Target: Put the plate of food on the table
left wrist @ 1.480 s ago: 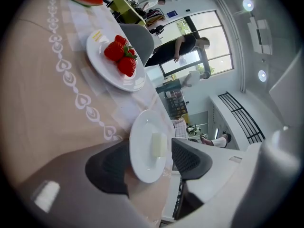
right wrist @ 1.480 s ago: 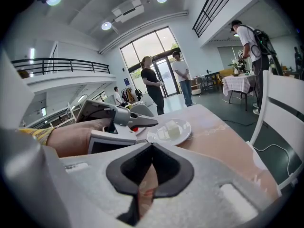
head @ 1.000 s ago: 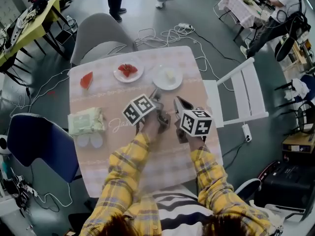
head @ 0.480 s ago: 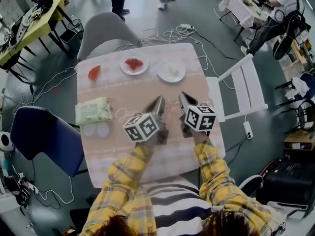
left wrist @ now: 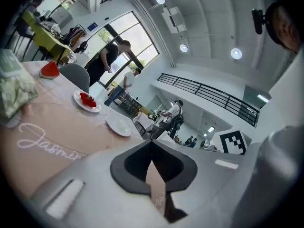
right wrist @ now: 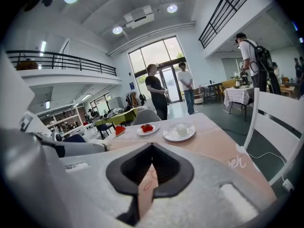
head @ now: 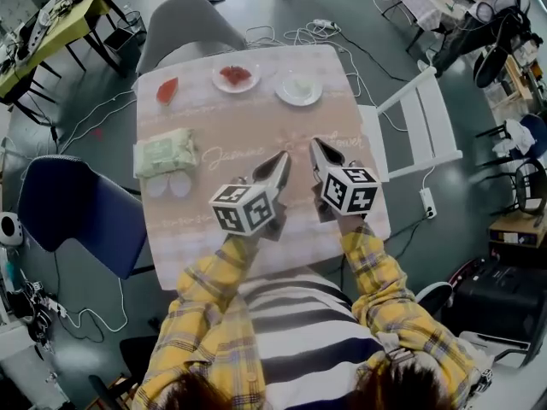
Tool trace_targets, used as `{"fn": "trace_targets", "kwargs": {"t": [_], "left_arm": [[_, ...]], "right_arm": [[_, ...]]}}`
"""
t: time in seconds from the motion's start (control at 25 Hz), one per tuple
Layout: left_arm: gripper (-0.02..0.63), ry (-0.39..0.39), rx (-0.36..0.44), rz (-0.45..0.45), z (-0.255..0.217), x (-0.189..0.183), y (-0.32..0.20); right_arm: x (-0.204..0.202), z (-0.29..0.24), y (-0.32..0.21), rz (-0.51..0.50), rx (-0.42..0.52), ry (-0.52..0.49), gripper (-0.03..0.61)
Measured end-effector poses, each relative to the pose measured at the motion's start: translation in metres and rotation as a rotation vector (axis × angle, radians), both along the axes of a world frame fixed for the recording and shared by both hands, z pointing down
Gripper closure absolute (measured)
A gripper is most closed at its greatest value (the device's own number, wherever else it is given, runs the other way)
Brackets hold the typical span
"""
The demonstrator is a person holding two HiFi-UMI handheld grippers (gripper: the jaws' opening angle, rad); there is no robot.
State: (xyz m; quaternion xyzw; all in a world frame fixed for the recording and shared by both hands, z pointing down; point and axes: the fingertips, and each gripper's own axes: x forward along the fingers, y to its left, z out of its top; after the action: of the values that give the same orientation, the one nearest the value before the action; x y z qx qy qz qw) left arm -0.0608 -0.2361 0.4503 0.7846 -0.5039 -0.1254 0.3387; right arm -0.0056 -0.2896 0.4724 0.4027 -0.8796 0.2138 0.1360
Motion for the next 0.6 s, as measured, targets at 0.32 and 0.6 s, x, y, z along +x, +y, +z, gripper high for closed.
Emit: {"fn": "trace_targets", "kwargs": {"t": [0.32, 0.6], "left_arm": [[0.614, -0.083, -0.024, 0.027, 0.016, 0.006, 0.041], [0.614, -0.122, -0.044, -0.016, 0.027, -0.001, 0.070]], "right_arm": [[0.012, 0.014, 0.048, -0.021, -0.034, 0.002, 0.580], [0.030, 0.022, 0.078, -0.050, -0.026, 0.015, 0.580]]}}
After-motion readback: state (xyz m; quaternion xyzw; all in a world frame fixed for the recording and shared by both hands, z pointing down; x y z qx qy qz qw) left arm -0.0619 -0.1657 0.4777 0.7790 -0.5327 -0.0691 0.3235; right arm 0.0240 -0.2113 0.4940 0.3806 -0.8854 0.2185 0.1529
